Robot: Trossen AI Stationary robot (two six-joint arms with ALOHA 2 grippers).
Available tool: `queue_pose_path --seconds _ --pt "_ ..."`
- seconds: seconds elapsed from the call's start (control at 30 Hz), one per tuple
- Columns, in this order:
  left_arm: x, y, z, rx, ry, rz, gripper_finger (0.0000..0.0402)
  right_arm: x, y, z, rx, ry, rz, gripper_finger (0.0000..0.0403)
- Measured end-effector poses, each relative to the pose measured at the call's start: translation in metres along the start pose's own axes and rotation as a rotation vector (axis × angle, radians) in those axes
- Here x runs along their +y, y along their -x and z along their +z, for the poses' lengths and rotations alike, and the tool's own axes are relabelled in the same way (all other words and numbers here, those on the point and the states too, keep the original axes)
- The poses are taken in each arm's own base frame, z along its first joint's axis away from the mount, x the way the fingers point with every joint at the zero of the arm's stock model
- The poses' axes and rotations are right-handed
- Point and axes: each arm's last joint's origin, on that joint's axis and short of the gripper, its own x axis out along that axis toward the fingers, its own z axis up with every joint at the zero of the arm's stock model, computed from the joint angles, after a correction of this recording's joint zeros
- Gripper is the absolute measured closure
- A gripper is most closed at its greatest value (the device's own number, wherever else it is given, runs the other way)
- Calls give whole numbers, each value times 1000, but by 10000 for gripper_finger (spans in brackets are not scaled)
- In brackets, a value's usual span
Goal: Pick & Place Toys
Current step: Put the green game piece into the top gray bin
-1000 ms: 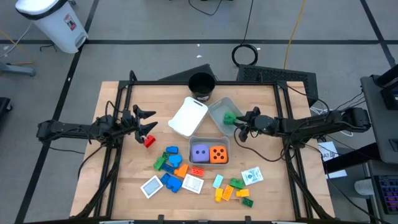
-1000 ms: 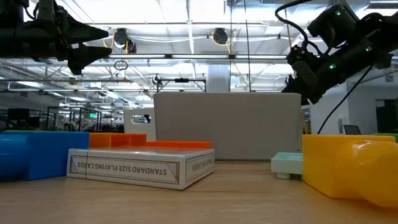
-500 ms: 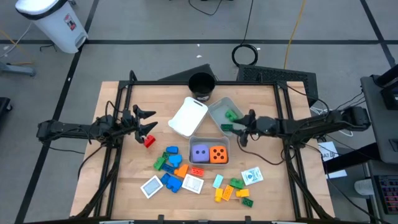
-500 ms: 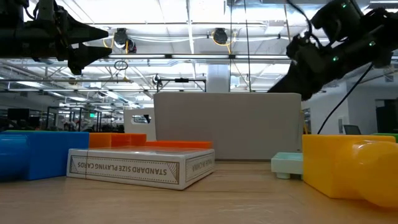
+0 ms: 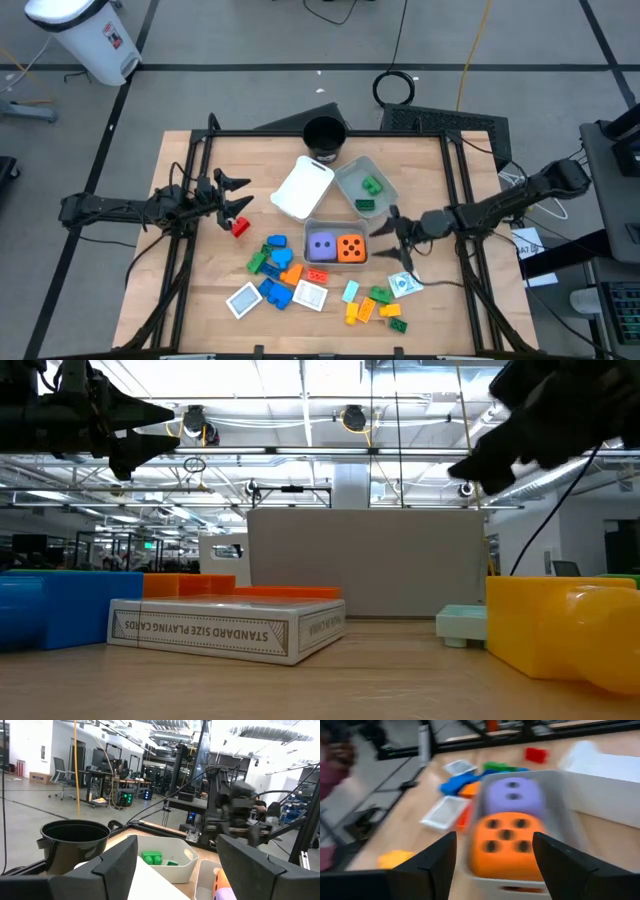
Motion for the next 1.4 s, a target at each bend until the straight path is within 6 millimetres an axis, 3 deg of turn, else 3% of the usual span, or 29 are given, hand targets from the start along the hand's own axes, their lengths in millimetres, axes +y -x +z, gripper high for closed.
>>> queue_pose_path --seconds 0.23,0.53,0.87,1.13,1.4 --pt "0 0 0 0 0 0 124 61 8 18 122 92 -74 173" --pt "0 0 0 0 0 -1 123 123 9 0 203 121 3 176" --pt "0 0 0 1 0 -1 123 161 -4 -51 411 -4 67 177" --pt "0 0 0 1 0 -1 124 183 -8 -77 520 -49 83 177" --pt "0 0 0 1 0 -1 123 188 -12 -98 556 -79 33 177"
